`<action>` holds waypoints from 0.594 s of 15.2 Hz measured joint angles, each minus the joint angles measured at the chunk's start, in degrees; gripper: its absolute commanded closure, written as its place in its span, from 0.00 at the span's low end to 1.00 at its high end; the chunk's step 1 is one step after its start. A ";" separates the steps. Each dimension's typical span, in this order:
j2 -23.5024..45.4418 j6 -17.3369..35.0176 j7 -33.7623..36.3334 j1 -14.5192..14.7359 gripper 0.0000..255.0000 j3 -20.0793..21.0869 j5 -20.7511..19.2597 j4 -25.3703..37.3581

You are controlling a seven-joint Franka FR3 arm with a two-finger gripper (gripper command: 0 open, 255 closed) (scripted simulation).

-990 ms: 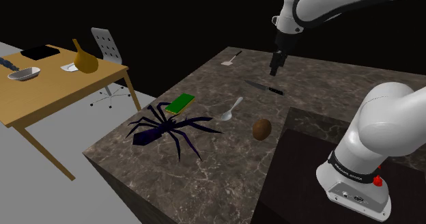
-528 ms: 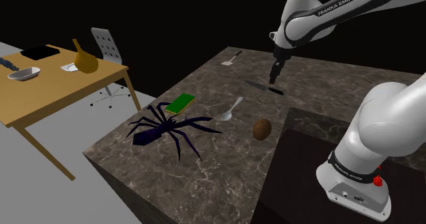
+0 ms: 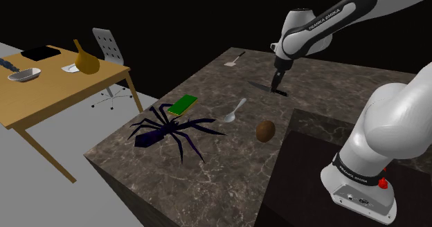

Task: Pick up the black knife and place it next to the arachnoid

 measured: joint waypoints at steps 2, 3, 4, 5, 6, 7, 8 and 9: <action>1.25 1.52 -0.37 0.32 0.00 -0.43 0.40 -0.30; 1.36 1.65 -0.41 0.35 0.00 -0.47 0.43 -0.31; 1.41 1.75 -0.43 0.36 0.00 -0.49 0.45 -0.35; 1.44 1.80 -0.43 0.37 0.00 -0.49 0.46 -0.36; 1.45 1.82 -0.44 0.37 0.00 -0.50 0.46 -0.37; 1.46 1.83 -0.44 0.37 0.00 -0.50 0.47 -0.38; 1.46 1.83 -0.44 0.37 0.00 -0.50 0.47 -0.38; 1.46 1.83 -0.44 0.37 1.00 -0.50 0.47 -0.38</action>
